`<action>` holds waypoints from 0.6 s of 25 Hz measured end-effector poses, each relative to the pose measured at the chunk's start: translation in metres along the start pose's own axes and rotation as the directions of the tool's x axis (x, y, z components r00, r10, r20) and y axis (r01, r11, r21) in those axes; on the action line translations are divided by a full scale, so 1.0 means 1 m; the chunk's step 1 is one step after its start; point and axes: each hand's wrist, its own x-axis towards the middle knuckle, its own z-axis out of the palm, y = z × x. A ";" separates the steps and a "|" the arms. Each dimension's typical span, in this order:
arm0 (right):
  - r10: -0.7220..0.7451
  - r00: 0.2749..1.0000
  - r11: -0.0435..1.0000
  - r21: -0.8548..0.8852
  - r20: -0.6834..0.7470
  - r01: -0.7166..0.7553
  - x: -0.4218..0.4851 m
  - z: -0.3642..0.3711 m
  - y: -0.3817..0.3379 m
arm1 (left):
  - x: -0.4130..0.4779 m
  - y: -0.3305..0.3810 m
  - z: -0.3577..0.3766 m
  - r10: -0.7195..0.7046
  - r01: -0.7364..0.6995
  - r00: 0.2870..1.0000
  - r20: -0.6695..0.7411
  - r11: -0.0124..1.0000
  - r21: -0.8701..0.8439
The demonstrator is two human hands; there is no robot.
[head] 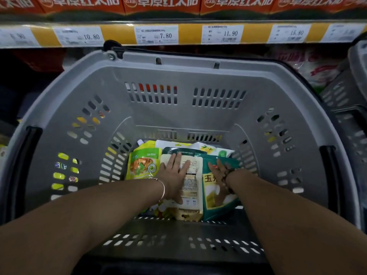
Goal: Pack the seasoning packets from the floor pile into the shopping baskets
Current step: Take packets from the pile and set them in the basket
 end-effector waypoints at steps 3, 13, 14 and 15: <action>0.032 0.997 0.999 0.011 -0.065 -0.031 0.008 0.020 -0.005 | 0.003 0.004 -0.001 -0.026 0.026 0.999 0.025 1.000 0.008; 0.080 0.993 0.996 0.048 -0.092 -0.076 0.014 0.028 -0.008 | 0.003 0.000 -0.011 -0.003 0.001 0.996 0.093 1.000 0.021; 0.060 0.997 0.997 0.051 -0.054 -0.057 0.009 0.021 -0.008 | 0.000 -0.002 -0.017 0.014 -0.017 0.995 0.100 1.000 0.025; 0.036 0.999 0.998 0.058 -0.034 -0.034 0.001 0.013 -0.010 | -0.004 -0.004 -0.023 0.026 -0.027 0.994 0.103 1.000 0.010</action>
